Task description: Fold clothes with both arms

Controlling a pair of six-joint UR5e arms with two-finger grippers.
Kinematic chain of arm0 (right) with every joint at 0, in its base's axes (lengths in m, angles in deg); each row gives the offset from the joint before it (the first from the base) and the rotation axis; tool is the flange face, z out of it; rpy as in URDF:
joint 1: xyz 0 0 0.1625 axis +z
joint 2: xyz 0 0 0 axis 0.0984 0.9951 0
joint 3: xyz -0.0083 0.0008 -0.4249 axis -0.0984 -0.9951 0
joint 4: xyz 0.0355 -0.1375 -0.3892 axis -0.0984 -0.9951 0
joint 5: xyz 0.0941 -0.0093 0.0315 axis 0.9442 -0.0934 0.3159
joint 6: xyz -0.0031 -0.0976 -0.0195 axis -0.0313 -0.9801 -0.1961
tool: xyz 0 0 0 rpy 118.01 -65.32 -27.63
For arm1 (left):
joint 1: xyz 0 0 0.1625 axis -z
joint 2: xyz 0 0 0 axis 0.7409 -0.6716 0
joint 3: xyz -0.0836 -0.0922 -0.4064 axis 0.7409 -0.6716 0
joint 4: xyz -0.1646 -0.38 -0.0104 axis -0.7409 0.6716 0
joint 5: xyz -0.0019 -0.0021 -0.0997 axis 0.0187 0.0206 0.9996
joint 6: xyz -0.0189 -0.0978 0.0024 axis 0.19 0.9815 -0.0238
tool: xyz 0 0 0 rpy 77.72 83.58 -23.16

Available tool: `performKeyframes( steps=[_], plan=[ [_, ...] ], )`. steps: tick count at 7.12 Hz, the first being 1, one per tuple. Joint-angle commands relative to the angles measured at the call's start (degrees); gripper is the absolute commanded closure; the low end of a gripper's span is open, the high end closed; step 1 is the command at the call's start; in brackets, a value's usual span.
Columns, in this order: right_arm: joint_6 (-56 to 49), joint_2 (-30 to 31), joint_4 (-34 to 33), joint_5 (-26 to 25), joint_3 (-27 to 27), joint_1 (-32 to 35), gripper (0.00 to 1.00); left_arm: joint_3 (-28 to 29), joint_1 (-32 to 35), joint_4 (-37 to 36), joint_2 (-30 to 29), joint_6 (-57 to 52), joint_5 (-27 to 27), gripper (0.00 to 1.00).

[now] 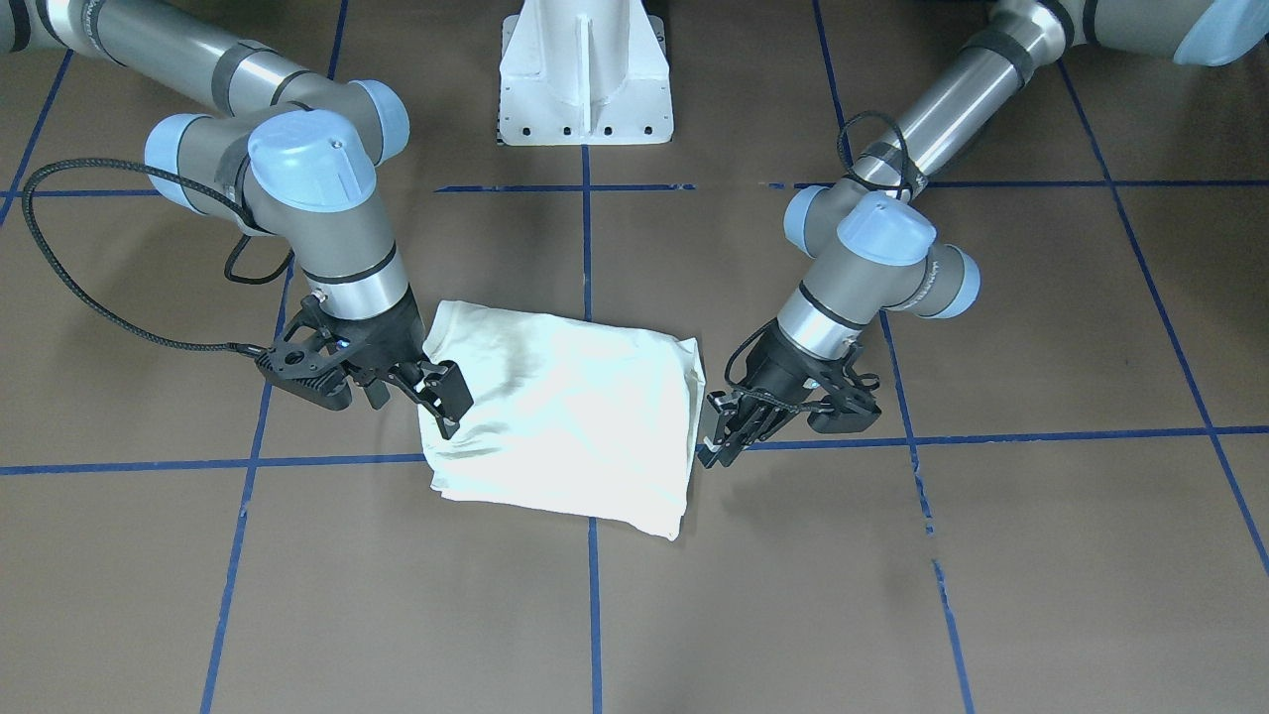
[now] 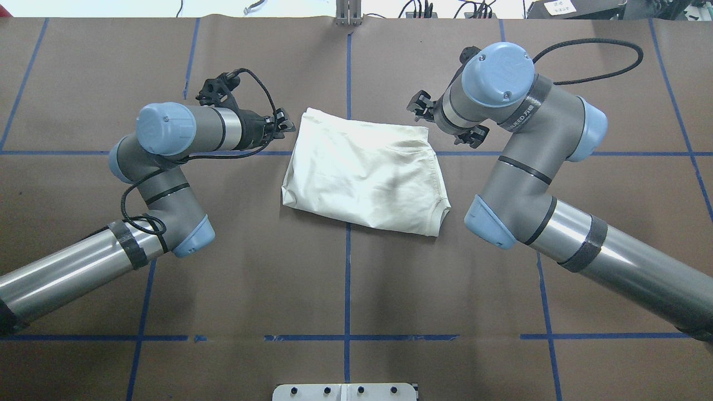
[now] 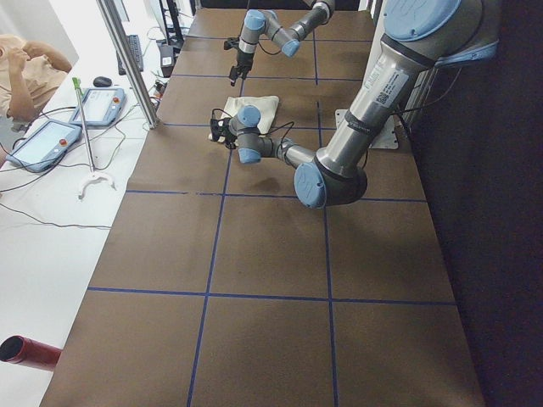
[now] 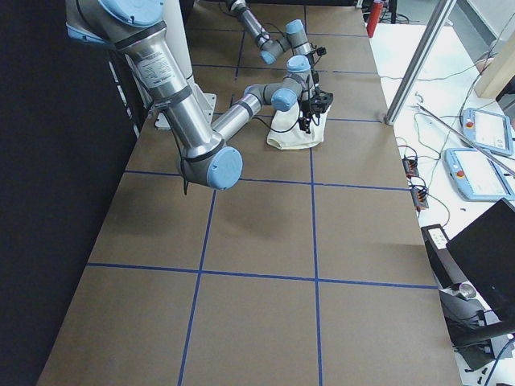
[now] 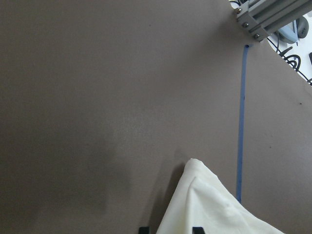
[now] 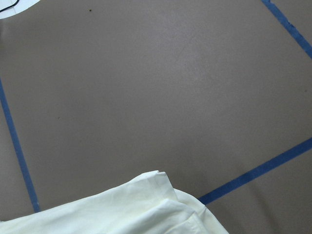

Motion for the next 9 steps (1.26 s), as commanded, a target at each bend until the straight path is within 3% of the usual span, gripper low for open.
performKeyframes(
  steps=[1,3,4,6,7,9],
  plan=[
    [-0.50,2.26,-0.12,2.92,2.75,1.06,0.02,-3.68,-0.66,-0.26,-0.47,8.17,2.43,1.00],
    [-0.77,3.05,0.23,2.92,2.58,1.06,0.02,-3.24,-8.62,-2.79,0.14,8.04,-4.56,1.00],
    [-0.86,3.14,0.32,2.92,2.58,1.06,0.02,-3.85,-9.27,-4.29,0.40,7.78,-4.69,1.00],
    [-0.68,3.15,0.32,2.83,2.58,0.97,0.02,-11.36,-8.76,-4.74,7.74,1.57,-2.94,1.00],
    [-0.33,3.23,0.32,2.83,2.58,0.80,0.02,-12.29,-8.14,-4.75,9.78,0.58,-2.84,1.00],
    [-0.59,3.23,0.32,2.65,2.06,0.53,0.02,-7.03,-9.62,-4.75,8.06,1.10,-6.51,1.00]
  ],
)
